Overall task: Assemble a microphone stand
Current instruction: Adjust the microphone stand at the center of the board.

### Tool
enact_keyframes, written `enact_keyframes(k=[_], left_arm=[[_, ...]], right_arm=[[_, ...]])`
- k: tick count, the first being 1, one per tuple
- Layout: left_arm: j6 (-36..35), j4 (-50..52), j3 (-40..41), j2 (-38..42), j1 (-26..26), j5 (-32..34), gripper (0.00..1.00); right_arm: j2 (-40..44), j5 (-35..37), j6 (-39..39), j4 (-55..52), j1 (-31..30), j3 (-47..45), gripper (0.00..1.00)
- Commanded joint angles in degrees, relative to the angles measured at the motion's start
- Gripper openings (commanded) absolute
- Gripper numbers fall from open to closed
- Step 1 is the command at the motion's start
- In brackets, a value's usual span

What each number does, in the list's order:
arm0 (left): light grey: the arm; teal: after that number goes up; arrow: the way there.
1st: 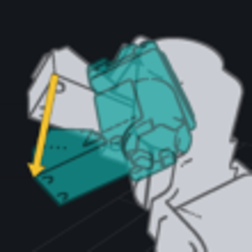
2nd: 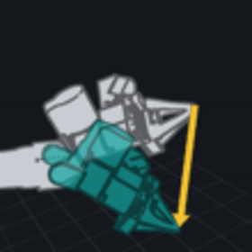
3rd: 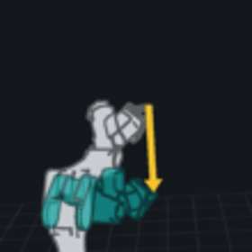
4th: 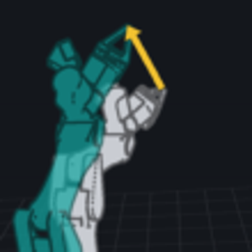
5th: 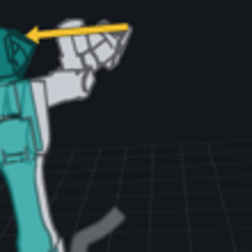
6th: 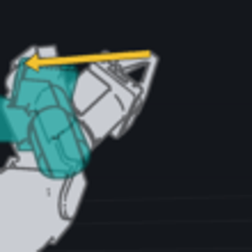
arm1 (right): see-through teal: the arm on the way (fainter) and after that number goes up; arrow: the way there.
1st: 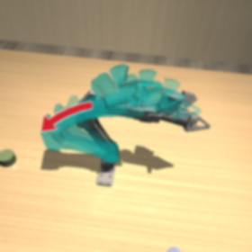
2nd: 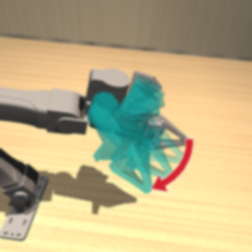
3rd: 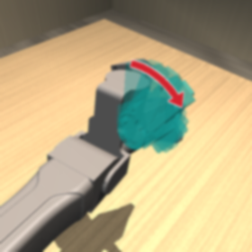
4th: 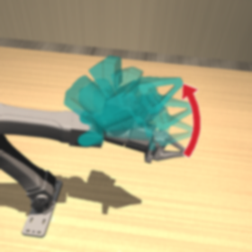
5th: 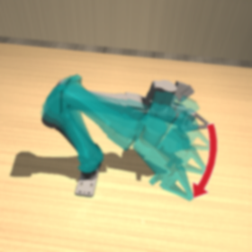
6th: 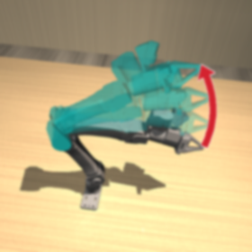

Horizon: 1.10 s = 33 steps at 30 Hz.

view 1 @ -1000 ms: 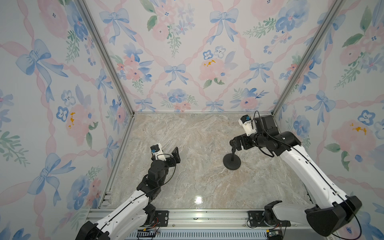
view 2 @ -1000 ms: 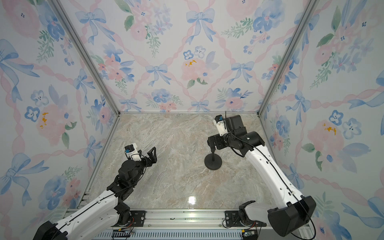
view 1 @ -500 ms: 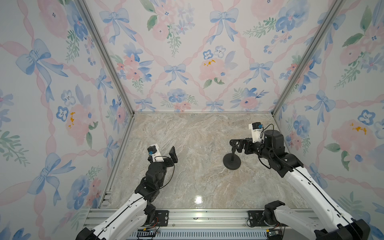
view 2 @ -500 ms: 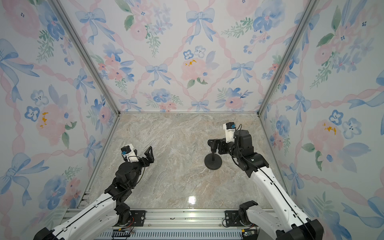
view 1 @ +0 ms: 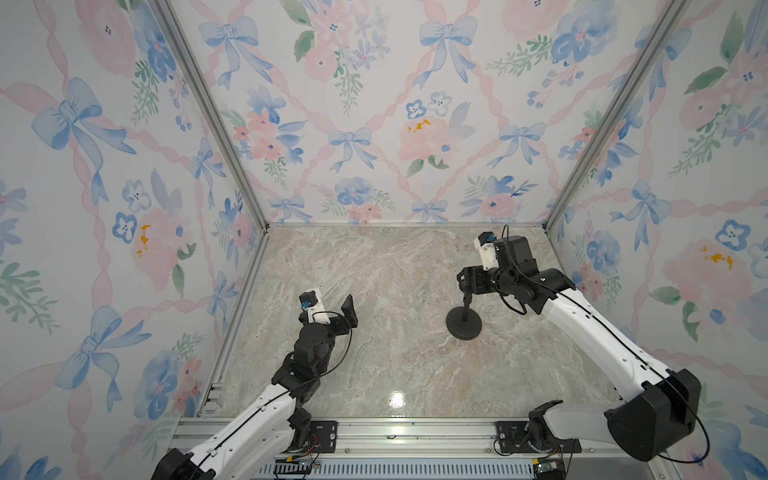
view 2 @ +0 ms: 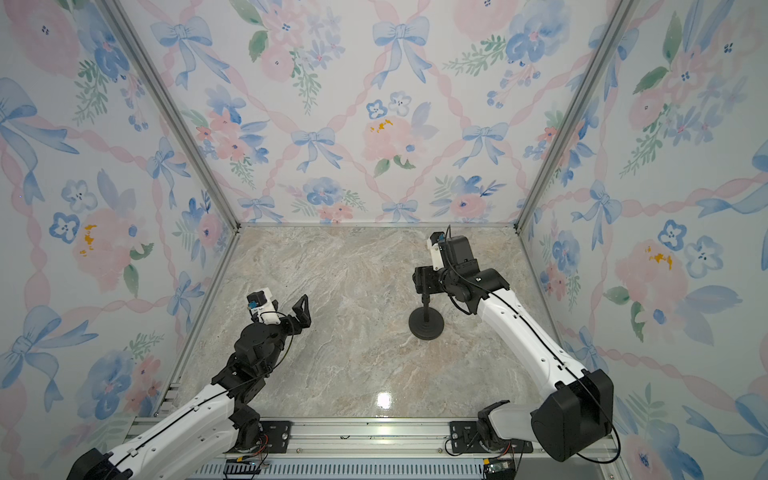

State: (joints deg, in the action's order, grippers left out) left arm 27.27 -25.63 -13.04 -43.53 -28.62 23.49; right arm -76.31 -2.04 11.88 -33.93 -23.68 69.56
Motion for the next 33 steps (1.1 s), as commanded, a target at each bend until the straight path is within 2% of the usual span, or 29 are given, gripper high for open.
enact_keyframes(k=[1,5,10,17,19,22,26,29,31,33], left_arm=[[0.6,-0.6,0.1,-0.3,-0.1,-1.0,0.98],[0.9,-0.7,0.0,-0.4,-0.2,-1.6,0.98],[0.9,-0.7,0.1,0.1,-0.2,-1.6,0.98],[0.9,-0.6,0.0,-0.2,-0.3,-1.5,0.98],[0.8,-0.6,0.1,-0.2,-0.2,-1.4,0.98],[0.9,-0.7,0.1,-0.2,-0.2,-1.4,0.98],[0.9,-0.7,0.2,0.0,-0.3,-1.5,0.98],[0.9,-0.7,0.2,0.1,-0.2,-1.5,0.98],[0.2,-0.8,0.2,0.0,-0.2,-1.4,0.98],[-2.6,-0.7,-0.1,0.1,-0.3,-0.6,0.98]], right_arm=[[-0.7,2.6,-1.1,-2.1,-0.5,0.2,0.77],[-1.0,2.2,-0.9,-1.7,0.3,-1.1,0.67],[3.4,-2.0,0.6,4.2,2.4,-8.8,0.65],[8.6,-6.2,2.4,15.2,5.1,-20.3,0.50],[8.9,-7.8,2.4,17.2,5.4,-22.1,0.43],[8.2,-8.6,2.2,18.4,5.5,-23.1,0.40],[9.1,-9.1,2.1,19.8,5.5,-24.0,0.43],[13.5,-8.5,2.8,22.2,5.7,-26.7,0.46],[17.4,-8.6,2.9,26.5,6.2,-30.3,0.54],[21.3,-7.3,1.9,32.9,6.2,-35.9,0.67]])
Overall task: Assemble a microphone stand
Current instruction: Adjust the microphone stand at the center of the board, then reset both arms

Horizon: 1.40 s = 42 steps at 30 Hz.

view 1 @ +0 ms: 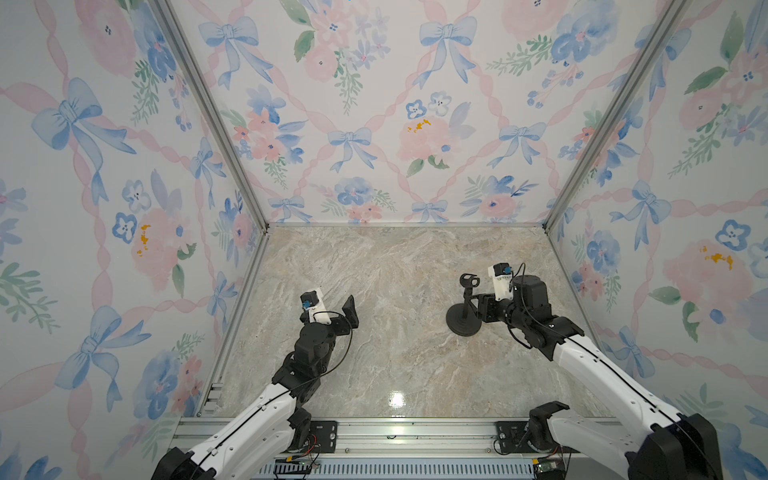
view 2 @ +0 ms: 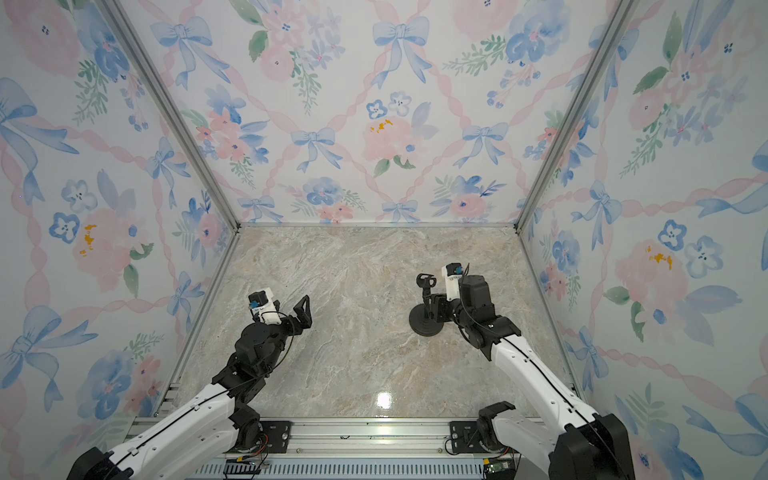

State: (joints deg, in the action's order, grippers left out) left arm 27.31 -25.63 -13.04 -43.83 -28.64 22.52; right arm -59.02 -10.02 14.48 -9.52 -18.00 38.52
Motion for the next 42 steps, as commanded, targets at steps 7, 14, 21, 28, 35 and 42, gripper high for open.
enact_keyframes(k=[7,14,21,28,35,42], left_arm=[[-21.1,-1.9,-0.4,-0.2,-1.5,8.7,0.98],[-39.7,-21.3,6.7,-12.1,1.8,4.2,0.98],[-30.0,-38.2,4.9,-29.2,15.4,-15.0,0.98],[-29.4,-47.8,4.1,-37.7,20.8,-19.9,0.98],[-27.1,-56.4,5.0,-44.7,23.7,-23.1,0.98],[-25.0,-54.2,3.4,-45.0,23.7,-18.0,0.98]], right_arm=[[14.1,19.6,-5.6,23.6,1.5,-19.1,0.98],[10.3,25.4,-16.9,45.8,8.2,-28.5,0.99],[-16.1,23.3,-15.3,75.4,13.0,-30.5,0.99],[-33.0,20.4,-13.6,88.6,14.5,-28.2,0.99],[-31.7,22.3,-12.6,83.7,14.9,-26.6,0.99],[-30.6,22.1,-12.9,71.9,14.7,-20.7,0.99]])
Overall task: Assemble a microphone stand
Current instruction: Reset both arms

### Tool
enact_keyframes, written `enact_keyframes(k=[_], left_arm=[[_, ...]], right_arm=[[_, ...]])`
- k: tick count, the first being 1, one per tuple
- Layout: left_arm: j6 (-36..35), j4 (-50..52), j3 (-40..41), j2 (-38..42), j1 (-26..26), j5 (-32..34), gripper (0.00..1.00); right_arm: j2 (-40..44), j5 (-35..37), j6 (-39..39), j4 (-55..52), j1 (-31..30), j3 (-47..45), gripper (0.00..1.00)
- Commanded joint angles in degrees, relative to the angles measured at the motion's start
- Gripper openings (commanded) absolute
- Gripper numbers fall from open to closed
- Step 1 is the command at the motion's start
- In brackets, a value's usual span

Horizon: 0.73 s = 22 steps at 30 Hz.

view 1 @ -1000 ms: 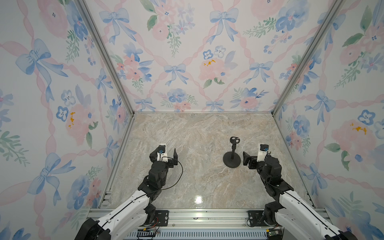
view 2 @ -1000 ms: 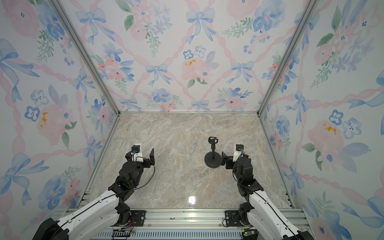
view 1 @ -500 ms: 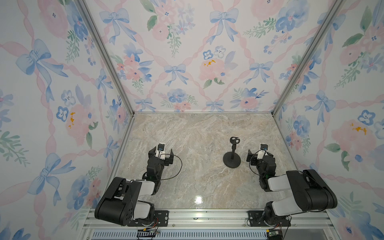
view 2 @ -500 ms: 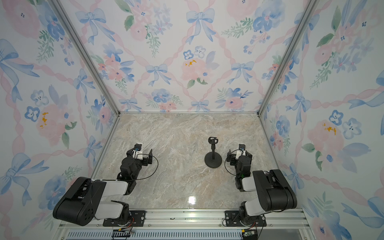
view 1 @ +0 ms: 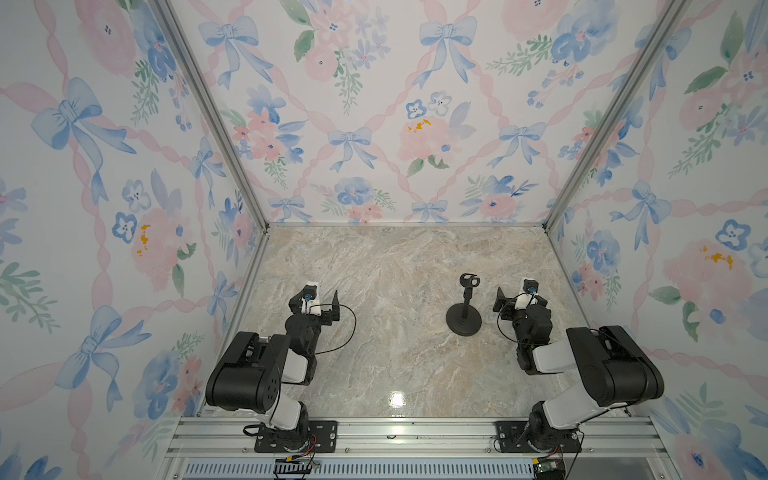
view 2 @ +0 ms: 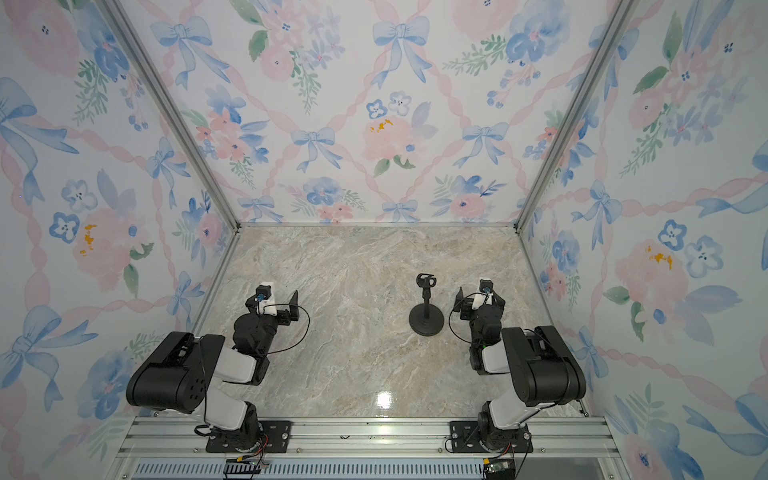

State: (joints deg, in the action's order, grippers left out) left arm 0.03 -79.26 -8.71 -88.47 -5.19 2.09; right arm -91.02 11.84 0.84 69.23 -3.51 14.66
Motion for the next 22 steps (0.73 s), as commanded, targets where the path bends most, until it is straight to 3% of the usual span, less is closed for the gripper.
enact_keyframes(k=[1,22], left_arm=[[2.5,0.9,-1.7,-0.5,0.3,3.4,0.98],[2.8,1.4,-1.8,-0.3,0.3,3.9,0.98]], right_arm=[[1.7,0.3,0.8,-10.5,0.2,4.8,0.99],[1.6,-0.9,-1.7,-13.0,-1.5,6.1,0.99]])
